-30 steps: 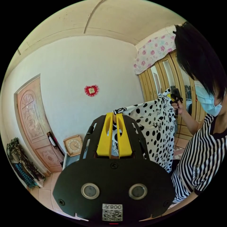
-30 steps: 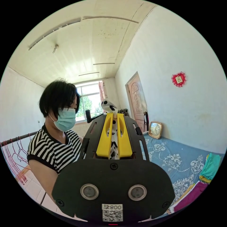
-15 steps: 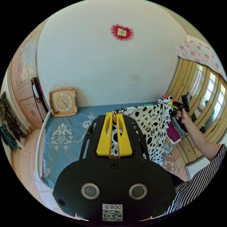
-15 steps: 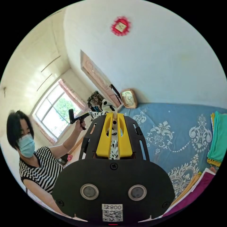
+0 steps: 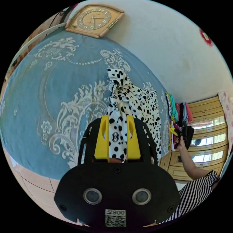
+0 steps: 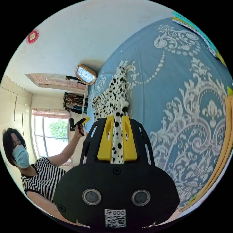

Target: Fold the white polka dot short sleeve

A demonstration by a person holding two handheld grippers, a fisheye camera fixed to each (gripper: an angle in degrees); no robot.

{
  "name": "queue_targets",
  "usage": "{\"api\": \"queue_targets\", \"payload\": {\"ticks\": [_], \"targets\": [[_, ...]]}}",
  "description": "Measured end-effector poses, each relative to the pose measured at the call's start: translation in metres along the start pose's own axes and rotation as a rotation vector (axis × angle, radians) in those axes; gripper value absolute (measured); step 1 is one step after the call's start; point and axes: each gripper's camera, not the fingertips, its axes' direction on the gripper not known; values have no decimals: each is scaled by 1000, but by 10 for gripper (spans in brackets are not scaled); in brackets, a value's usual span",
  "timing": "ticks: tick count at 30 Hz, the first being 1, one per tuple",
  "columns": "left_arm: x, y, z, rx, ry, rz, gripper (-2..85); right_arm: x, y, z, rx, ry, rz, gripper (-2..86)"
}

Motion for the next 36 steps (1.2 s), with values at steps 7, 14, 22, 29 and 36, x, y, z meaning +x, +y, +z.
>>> {"api": "queue_targets", "payload": {"ticks": [7,14,22,29,36], "targets": [[-117,110,6,-129,211,-220,123,6,84,38,-176,46,48,89],[-202,147,26,-123,381,-377,131,43,113,62,-169,17,186,104],[-260,140,40,-155,413,-403,128,51,101,82,-193,113,182,88],[-300,141,35,-142,436,-389,118,59,103,68,-189,-50,165,14],[-327,151,33,-88,498,-395,118,26,96,14,-99,-362,42,5]]}}
